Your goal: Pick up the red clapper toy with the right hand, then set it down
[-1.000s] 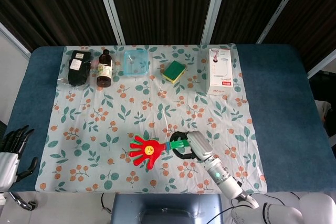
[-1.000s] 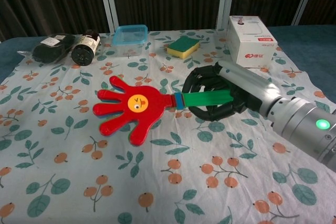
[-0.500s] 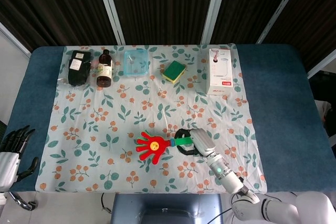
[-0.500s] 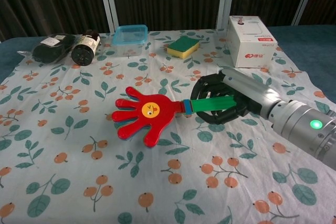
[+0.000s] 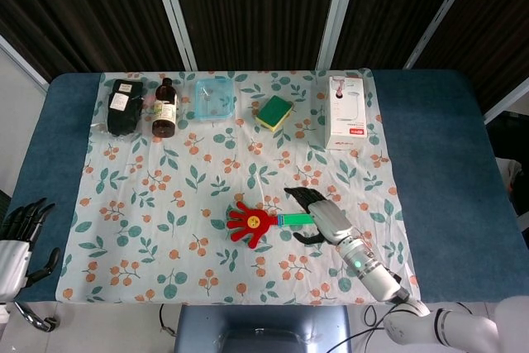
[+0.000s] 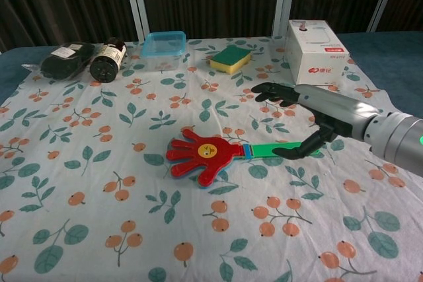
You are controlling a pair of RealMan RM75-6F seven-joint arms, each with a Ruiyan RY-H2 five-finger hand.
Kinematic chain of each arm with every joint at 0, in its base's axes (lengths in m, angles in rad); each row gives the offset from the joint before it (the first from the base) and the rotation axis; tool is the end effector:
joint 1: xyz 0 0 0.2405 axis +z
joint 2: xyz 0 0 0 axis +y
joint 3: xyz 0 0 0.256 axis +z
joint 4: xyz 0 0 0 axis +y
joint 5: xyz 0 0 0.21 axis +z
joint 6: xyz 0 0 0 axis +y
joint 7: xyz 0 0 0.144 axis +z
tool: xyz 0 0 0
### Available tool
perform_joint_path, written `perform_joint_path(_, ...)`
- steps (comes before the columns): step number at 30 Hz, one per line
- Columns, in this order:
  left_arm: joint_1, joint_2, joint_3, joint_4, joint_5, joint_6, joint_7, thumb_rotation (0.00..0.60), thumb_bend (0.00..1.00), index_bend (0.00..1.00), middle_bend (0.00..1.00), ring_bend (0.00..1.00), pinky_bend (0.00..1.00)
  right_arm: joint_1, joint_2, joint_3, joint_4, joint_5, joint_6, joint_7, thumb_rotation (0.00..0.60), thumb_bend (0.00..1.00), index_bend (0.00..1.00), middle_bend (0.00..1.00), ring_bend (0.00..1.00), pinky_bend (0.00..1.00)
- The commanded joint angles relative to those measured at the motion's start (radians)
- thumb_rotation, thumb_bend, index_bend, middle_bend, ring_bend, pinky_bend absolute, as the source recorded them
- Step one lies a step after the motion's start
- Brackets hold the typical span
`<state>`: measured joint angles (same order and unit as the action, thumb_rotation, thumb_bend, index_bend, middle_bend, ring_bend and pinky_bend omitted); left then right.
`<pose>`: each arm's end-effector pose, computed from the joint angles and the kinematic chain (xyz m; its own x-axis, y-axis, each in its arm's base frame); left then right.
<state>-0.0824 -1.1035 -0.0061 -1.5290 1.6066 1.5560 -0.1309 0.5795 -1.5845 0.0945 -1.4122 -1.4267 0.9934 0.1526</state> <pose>-0.3140 0.1716 0.1689 0.3696 -0.0172 0.9290 0.9228 -0.1104 -0.3692 -0.1839 -0.2942 -0.0336 0.1459 -0.4175 0.8969 -0.9387 -0.3447 -0.0078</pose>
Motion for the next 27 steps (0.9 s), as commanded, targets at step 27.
perform_joint_path(27, 0.013, -0.018, -0.006, -0.026, 0.0, 0.019, 0.103, 0.6, 0.43, 0.0, 0.0, 0.0, 0.08, -0.444, 0.336, -0.103, -0.246, -0.067, 0.579, -0.495, 0.6, 0.24, 0.0, 0.0, 0.0, 0.0)
